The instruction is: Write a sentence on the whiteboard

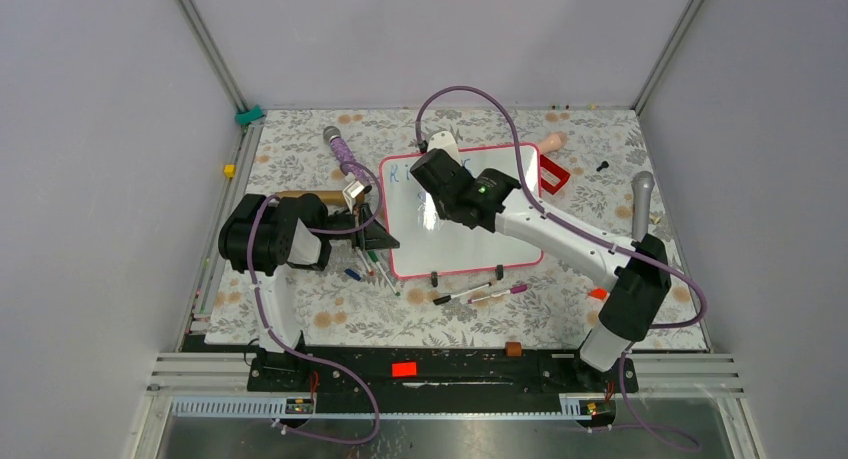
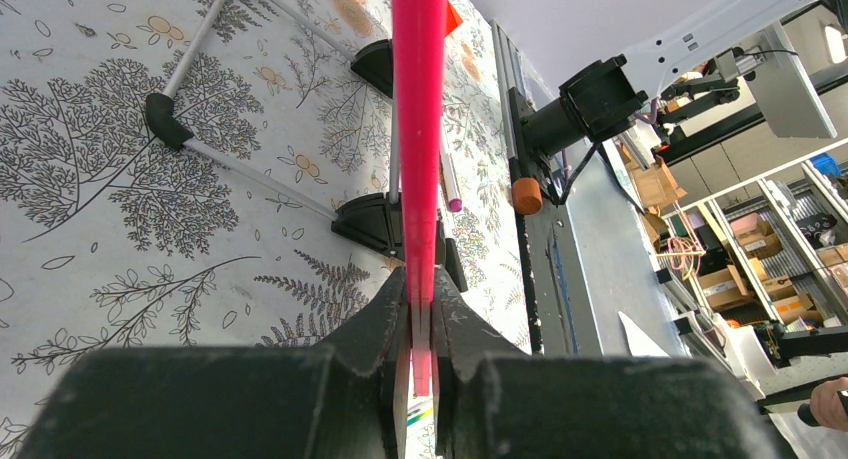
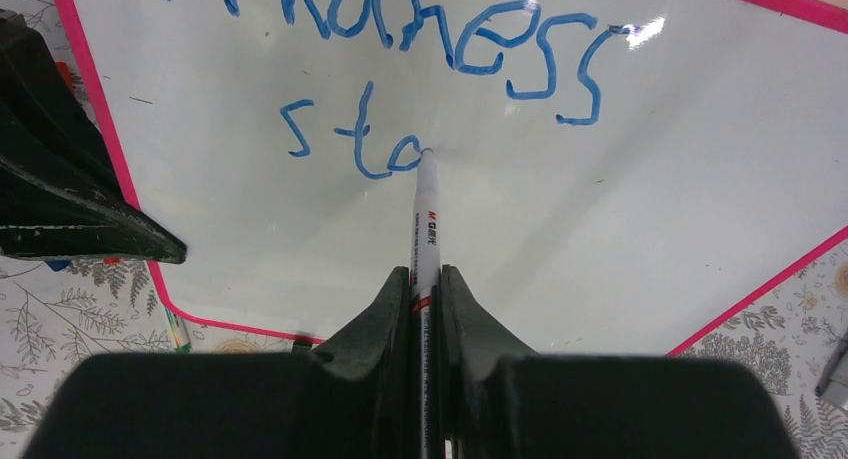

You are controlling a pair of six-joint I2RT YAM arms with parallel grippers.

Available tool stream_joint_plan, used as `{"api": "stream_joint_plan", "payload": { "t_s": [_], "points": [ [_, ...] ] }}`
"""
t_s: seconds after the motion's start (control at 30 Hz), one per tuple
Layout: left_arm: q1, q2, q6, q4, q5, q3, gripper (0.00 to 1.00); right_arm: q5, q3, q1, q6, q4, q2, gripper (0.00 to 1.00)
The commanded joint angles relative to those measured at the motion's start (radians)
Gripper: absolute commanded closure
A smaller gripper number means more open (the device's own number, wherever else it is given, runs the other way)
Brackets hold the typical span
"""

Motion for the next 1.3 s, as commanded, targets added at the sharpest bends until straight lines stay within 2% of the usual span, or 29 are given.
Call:
{"api": "stream_joint_plan", "payload": {
  "t_s": [0.0,0.63,1.03,1.27],
  "points": [
    [0.015,-0.007,0.024,0.065,-0.004,0.002,0.99,0.041,0.039,-0.024,0.004,0.007,0.016,1.0],
    [0.015,-0.005,0.022,0.067,-0.004,0.004,0.99,-0.025,-0.07,-0.029,0.017,0.015,-0.047,1.0],
    [0.015,-0.001,0.021,0.066,0.0,0.018,0.99,0.01,-0.03,-0.03,0.018,-0.004,-0.074,1.0],
    [0.004,0.008,-0.002,0.067,0.012,0.051,0.99,0.005,-0.088,-0.031,-0.006,0.08,-0.16,1.0]
  ]
}}
